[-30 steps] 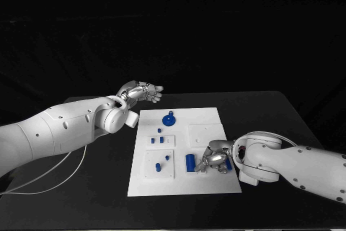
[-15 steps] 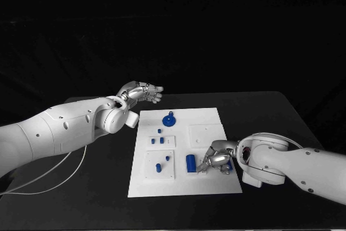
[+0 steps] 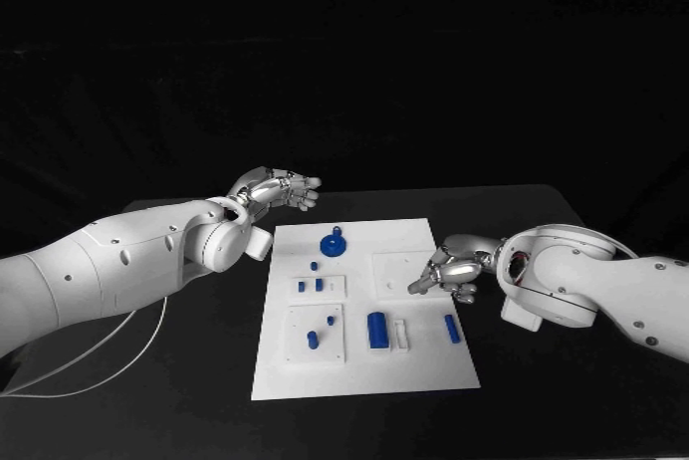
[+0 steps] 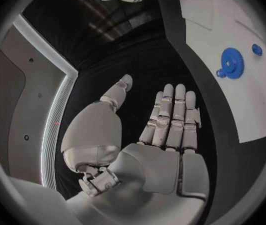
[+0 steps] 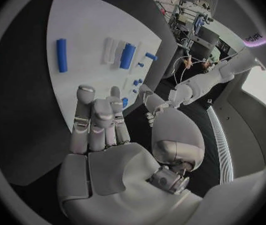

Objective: Assemble the parts on the task board

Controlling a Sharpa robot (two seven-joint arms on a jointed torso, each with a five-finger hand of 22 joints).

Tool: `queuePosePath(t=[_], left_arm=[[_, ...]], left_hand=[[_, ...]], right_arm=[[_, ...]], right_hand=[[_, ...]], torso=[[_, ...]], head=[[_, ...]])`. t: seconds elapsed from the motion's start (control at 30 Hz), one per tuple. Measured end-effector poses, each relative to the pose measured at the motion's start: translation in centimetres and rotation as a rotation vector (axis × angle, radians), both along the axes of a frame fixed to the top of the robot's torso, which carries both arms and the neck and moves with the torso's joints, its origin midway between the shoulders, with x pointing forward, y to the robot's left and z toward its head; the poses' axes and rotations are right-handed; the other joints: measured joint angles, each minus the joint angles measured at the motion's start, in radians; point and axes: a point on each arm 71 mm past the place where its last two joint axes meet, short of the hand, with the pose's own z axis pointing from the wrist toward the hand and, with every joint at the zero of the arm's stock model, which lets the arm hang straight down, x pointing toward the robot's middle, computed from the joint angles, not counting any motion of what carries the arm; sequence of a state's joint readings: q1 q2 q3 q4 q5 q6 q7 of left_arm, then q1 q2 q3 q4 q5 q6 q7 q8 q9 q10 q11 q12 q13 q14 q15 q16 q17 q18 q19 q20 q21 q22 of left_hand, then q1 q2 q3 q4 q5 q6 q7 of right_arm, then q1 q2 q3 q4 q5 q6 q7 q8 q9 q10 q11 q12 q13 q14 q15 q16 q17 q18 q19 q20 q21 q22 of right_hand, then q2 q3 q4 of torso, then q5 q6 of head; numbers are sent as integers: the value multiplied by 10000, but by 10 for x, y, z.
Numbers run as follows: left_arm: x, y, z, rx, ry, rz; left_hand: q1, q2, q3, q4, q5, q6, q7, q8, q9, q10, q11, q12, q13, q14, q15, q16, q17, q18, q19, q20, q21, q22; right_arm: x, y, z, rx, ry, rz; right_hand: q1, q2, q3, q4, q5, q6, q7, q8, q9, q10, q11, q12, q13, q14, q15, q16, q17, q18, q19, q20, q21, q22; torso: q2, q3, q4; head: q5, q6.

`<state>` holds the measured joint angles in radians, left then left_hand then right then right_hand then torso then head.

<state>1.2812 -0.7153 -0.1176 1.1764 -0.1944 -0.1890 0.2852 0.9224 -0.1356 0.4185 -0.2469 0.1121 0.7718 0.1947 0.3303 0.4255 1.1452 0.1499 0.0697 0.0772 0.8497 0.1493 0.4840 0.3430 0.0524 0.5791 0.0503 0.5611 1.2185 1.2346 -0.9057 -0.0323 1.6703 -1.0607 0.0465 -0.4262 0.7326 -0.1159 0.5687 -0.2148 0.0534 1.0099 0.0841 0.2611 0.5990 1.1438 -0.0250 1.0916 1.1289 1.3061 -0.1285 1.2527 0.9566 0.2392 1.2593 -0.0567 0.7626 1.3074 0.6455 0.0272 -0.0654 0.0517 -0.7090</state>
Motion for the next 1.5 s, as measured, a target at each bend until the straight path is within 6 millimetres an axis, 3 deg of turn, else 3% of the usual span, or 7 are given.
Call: queuePosePath(t=[0.13, 0.43, 0.6, 1.1, 1.37, 1.47, 1.5], left_arm=[[0, 0, 0, -4, 5, -19], [-1, 0, 0, -39, -6, -107], [-1, 0, 0, -61, -29, -146], [-1, 1, 0, -94, -52, -193], [0, 7, 0, -58, -65, -85], [0, 7, 0, -57, -67, -81], [0, 7, 0, -58, -66, -83]], left_hand=[[0, 0, 0, 0, 0, 0, 0, 4, 0, 0, 0, 0, 0, 0, 0, -4, 15, -2, 0, 0, 0, 2], [0, 0, -19, 18, -381, -27, -26, 58, 0, 0, 0, 0, 0, 0, 0, -71, 106, -8, 0, 0, -57, 53], [-219, -130, -81, 81, -435, -26, -26, 58, 0, 0, 0, 0, -9, 0, 0, -117, 156, -11, 0, 0, -105, 66], [-264, -106, -112, 112, -474, -61, 11, 58, 0, 0, 0, 0, -8, 0, 0, -157, 182, -65, 37, -38, -155, 75], [-264, -105, -112, 111, -474, -60, 12, 58, 0, 0, 0, 0, -8, 0, 0, -157, 191, -67, 37, -38, -154, 73], [-264, -105, -112, 111, -474, -59, 12, 58, 0, 0, 0, 0, -8, 0, 0, -157, 191, -67, 37, -37, -155, 73], [-264, -105, -112, 111, -474, -59, 12, 58, 0, 0, 0, 0, -8, 0, 0, -157, 190, -68, 37, -37, -155, 73]], right_arm=[[-1, -11, -2, -463, 105, 0], [-5, -35, -15, -1921, 479, -57], [-9, -43, -25, -2507, 566, -251], [-16, -36, -49, -3139, 778, -136], [-16, -27, -51, -3153, 663, -6], [-14, -24, -53, -3237, 580, 58], [-14, -23, -53, -3263, 555, 79]], right_hand=[[181, -26, 93, -93, 0, 0, -1, 0, 14, 0, 0, 0, 0, 1, 1, 0, -1, 0, 0, 1, 0, 0], [246, 40, 176, -92, 0, 8, 3, 0, 55, 0, 0, -9, -1, 4, 4, 0, -2, 1, -1, 2, 0, 0], [190, -17, 136, -53, 0, 37, 5, 0, 65, 0, 0, -10, -2, 20, 19, 0, -2, 0, 31, 34, 0, 0], [132, 18, 91, -8, 0, 71, 13, 89, 147, 74, -1, -88, -4, 26, 25, -39, 5, 9, -40, 106, 0, 0], [124, 26, 91, -8, 0, 135, 15, 170, 144, 108, -35, -96, -33, 41, 38, -39, 3, 81, -55, 193, 41, 0], [167, 149, 91, -8, 0, 225, 31, 170, 156, 144, -1, -111, -40, 57, 53, -39, 2, 81, -55, 193, 41, 0], [216, 198, 111, -27, 0, 248, 26, 169, 465, 144, 0, -115, -47, 58, 53, -39, 2, 81, -55, 193, 65, 0]], torso=[[0, 1, 3], [1, -9, -5], [2, 0, 4], [6, -10, 17], [8, -16, 18], [8, -21, 19], [8, -22, 19]], head=[[-69, 11], [-171, 30], [-212, 36], [-259, -3], [-227, -55], [-225, -63], [-224, -70]])
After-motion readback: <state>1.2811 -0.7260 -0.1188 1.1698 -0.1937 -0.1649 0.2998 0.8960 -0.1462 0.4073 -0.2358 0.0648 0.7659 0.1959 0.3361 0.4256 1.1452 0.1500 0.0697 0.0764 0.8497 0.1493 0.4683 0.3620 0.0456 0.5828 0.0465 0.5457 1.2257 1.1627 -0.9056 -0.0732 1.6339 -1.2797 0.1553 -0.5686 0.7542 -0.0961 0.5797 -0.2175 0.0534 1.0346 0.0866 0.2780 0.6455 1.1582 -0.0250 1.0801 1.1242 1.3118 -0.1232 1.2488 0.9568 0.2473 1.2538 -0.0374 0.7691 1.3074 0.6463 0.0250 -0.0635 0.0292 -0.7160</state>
